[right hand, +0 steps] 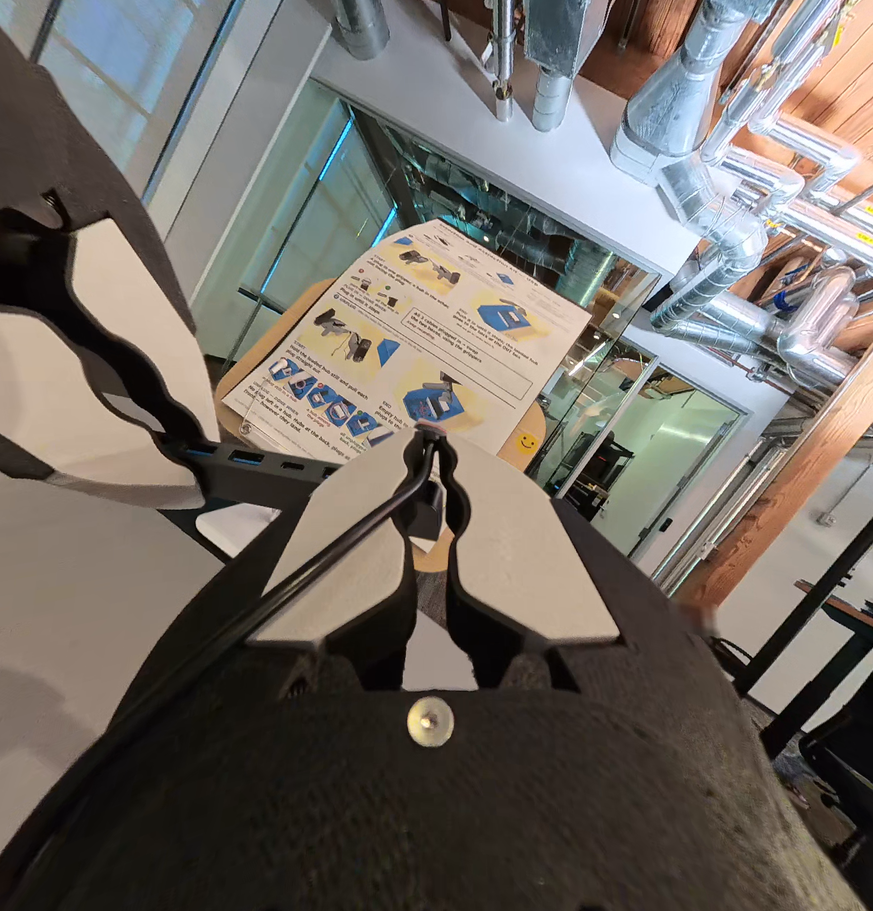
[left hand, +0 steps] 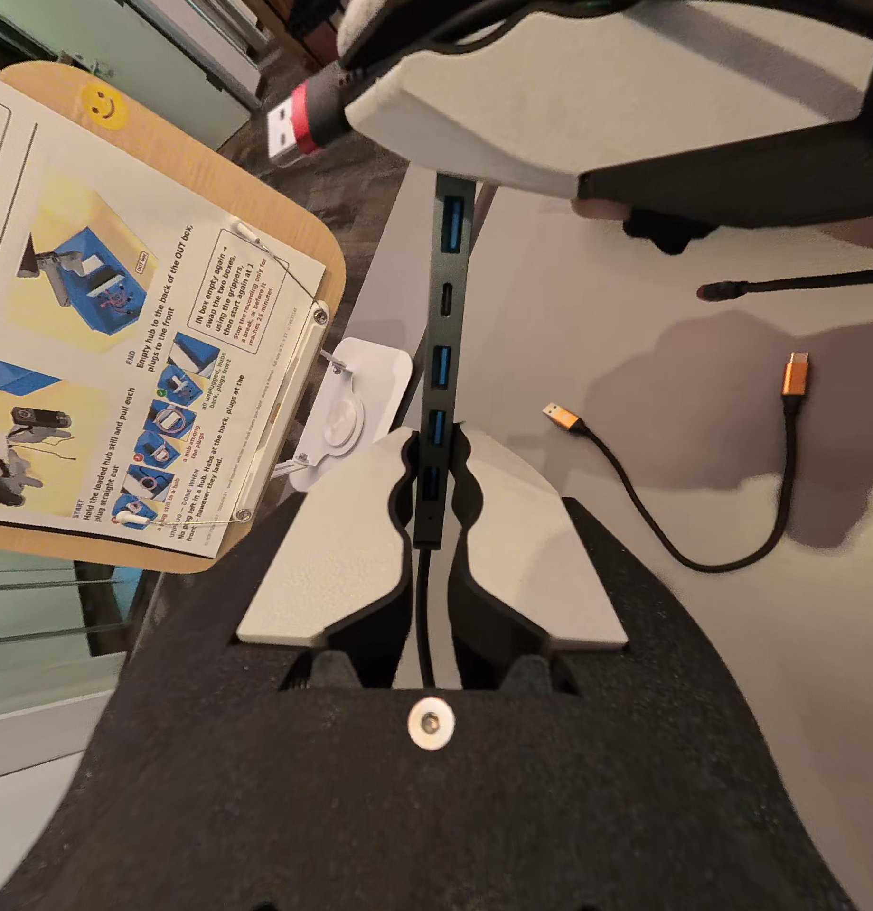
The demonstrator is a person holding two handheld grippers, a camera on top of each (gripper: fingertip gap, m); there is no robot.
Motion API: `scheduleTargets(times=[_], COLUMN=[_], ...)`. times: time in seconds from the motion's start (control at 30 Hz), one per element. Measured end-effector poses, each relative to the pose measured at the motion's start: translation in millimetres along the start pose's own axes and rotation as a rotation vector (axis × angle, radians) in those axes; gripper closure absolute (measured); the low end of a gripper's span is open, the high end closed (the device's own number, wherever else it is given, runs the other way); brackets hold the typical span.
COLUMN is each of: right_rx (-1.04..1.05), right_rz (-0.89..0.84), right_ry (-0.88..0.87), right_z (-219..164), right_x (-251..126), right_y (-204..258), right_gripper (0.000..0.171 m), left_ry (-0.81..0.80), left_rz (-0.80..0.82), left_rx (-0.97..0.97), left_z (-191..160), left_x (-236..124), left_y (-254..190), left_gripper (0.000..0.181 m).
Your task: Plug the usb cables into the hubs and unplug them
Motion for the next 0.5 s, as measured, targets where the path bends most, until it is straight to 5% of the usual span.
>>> scheduleTargets(times=[0.3, 0.5], right_rx=[0.118, 0.311], right_rz=[0.030, 0.115], right_ry=[0.087, 0.157], right_z=[-26.2, -32.2], right_x=[9.9, 14.8], right_y=[-4.1, -3.9], right_gripper=[0.165, 0.165], left_ry=[-0.086, -0.005], left_rz=[-0.052, -0.021], left_rx=[-0.049, -0.039], left_z=[-15.6, -34.3], left_x=[18.2, 33.7], left_y=[0.7, 3.4], left_gripper=[0.170, 0.170])
Point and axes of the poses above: each gripper's, where its closed fingertips meet, x out along the fingers, z out of its top, y = z × x across the jaws, the point moved 9 cm from there along -x, back along the fingers, and after that the axes turned 10 degrees about x, right-handed, at the moved point
